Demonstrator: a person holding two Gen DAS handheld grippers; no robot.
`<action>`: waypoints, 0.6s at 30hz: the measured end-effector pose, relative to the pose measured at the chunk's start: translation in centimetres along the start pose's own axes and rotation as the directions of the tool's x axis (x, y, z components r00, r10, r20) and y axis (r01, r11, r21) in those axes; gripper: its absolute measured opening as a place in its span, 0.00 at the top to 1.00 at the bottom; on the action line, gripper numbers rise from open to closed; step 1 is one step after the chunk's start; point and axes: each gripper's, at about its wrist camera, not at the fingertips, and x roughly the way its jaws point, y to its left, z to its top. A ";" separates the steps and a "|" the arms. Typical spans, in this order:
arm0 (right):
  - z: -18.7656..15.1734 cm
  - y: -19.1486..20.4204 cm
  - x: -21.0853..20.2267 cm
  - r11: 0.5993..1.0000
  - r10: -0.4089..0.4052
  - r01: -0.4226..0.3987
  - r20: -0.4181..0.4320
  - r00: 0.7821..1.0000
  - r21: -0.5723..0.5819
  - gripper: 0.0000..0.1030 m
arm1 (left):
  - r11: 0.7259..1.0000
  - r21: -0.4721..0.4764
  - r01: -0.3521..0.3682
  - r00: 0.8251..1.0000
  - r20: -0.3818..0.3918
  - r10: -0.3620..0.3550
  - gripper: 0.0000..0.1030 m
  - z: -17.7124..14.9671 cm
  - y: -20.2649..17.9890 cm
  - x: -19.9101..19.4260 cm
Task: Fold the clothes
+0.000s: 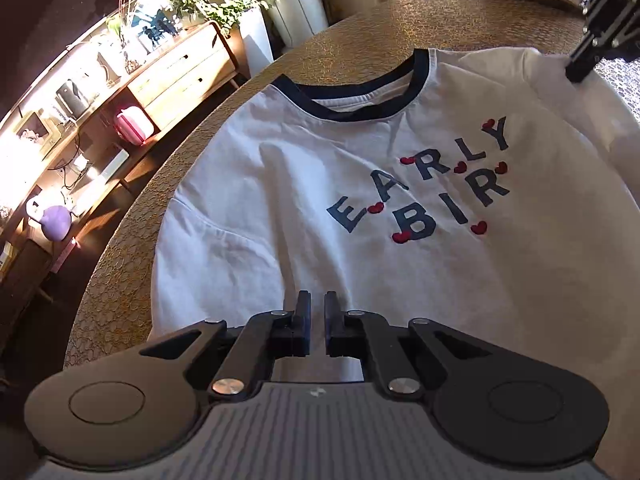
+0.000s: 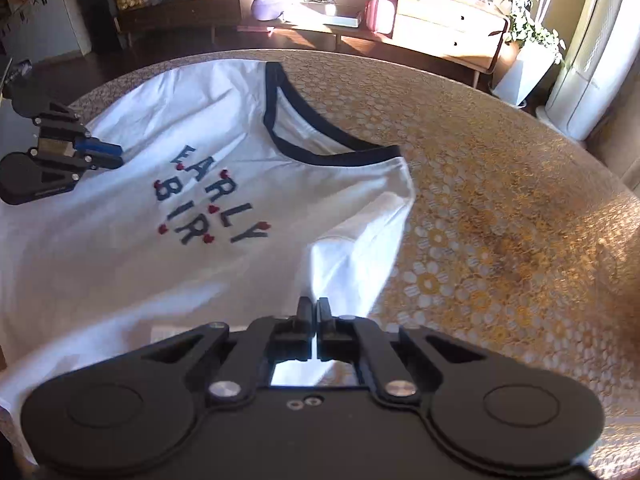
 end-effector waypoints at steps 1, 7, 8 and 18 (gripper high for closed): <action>0.0 -1.1 0.0 0.999 -0.037 0.037 -0.006 0.999 0.001 0.00 | 1.000 -0.003 -0.003 1.000 -0.008 0.003 0.95 -0.1 -0.1 0.2; -1.1 -8.0 0.8 0.981 -0.169 0.174 -0.064 0.983 0.082 0.11 | 1.000 -0.020 -0.019 1.000 -0.022 0.019 0.96 -0.1 -0.3 0.5; -1.4 -8.4 0.9 0.981 -0.167 0.172 -0.065 0.984 0.091 0.00 | 1.000 -0.013 -0.023 0.999 -0.027 0.023 0.96 0.0 -0.4 0.6; -3.7 -7.9 -3.8 0.991 0.012 -0.011 -0.011 1.000 0.135 0.00 | 0.995 0.035 0.091 0.995 0.027 -0.092 0.95 1.2 -3.1 -4.1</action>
